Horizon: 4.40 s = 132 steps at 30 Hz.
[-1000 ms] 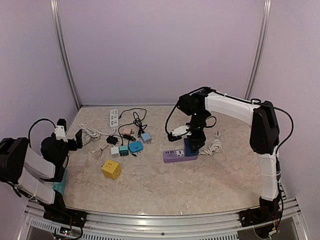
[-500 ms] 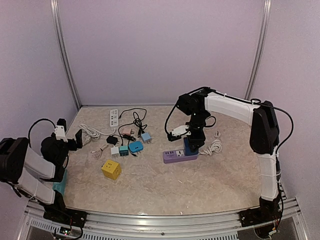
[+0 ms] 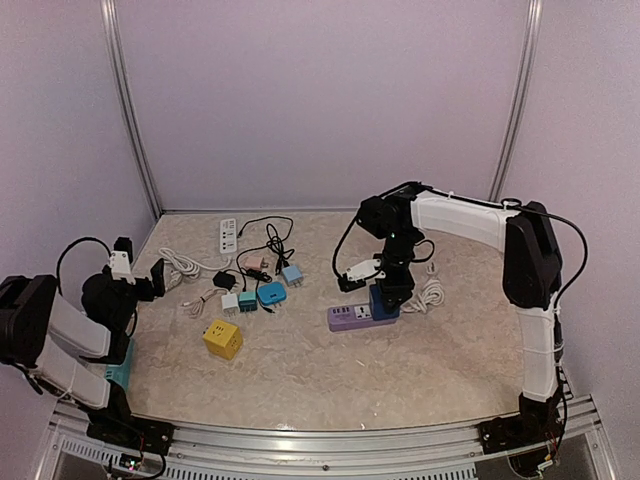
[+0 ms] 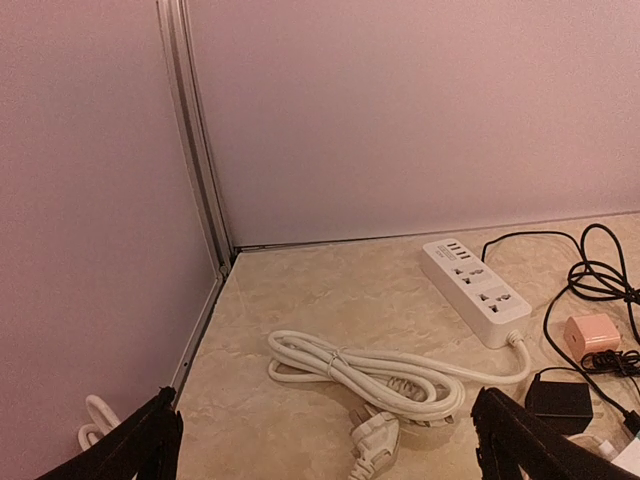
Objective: Insert the plug
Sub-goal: Insert the plug into the socket, then adjust the socket at the center of the board.
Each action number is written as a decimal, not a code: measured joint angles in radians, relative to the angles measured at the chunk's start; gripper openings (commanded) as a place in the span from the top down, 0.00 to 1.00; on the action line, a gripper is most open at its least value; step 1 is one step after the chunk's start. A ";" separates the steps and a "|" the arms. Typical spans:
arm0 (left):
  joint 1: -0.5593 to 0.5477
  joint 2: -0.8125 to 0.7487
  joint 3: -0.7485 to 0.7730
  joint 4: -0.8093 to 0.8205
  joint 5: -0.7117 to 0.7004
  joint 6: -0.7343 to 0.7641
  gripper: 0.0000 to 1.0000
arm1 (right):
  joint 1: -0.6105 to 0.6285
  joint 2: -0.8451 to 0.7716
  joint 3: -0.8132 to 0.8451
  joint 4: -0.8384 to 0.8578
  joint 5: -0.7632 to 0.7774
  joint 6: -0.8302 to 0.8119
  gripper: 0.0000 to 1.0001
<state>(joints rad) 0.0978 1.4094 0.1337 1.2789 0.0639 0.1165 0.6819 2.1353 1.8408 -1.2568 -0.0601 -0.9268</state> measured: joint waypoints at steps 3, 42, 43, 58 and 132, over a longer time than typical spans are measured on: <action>0.000 0.000 0.000 0.000 0.000 0.000 0.01 | -0.005 -0.010 -0.019 0.014 -0.008 -0.007 1.00; 0.047 0.002 0.121 -0.196 0.053 -0.031 0.01 | 0.045 -0.143 -0.285 0.262 0.114 0.054 1.00; 0.047 0.002 0.121 -0.196 0.053 -0.031 0.01 | 0.046 -0.146 -0.290 0.267 0.115 0.055 1.00; 0.047 0.002 0.121 -0.196 0.053 -0.034 0.01 | 0.048 -0.150 -0.286 0.274 0.117 0.037 1.00; -0.769 -0.016 0.822 -2.072 -0.303 -0.304 0.01 | 0.228 0.074 -0.127 0.475 0.416 0.661 0.17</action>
<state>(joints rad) -0.6716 1.3937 0.9554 -0.7933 -0.2386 -0.1871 0.9100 2.2089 1.7134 -0.7818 0.3557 -0.2661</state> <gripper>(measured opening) 0.987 0.823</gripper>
